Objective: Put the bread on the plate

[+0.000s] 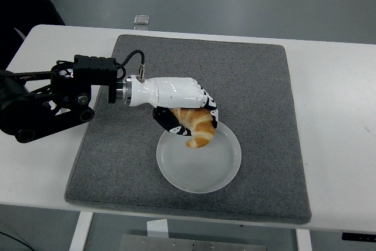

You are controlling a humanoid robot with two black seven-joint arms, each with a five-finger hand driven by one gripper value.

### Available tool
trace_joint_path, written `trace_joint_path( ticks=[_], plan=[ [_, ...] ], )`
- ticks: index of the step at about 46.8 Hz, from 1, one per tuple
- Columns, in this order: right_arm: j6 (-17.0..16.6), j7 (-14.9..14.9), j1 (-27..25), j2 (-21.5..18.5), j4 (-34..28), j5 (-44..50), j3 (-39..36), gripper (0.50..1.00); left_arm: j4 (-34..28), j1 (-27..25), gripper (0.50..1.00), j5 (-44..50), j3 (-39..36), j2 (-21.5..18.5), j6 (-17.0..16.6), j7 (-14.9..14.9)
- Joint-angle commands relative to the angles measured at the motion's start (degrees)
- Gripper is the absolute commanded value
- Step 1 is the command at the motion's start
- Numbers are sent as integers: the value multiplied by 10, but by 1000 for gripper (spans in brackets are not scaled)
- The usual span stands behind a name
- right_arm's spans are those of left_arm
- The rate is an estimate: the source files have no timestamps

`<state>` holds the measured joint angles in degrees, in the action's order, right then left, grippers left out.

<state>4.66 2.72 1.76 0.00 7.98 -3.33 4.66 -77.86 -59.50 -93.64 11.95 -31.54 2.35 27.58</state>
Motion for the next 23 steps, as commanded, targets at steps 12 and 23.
trace_joint_path(
  ticks=[12, 23],
  plan=[
    [0, 0, 0, 0, 0, 1, 0, 952, 20, 35, 500, -35, -5, 22, -30, 0],
    [0, 0, 0, 0, 0, 0, 0, 952, 23, 44, 500, -50, -7, 27, -29, 0]
  ],
)
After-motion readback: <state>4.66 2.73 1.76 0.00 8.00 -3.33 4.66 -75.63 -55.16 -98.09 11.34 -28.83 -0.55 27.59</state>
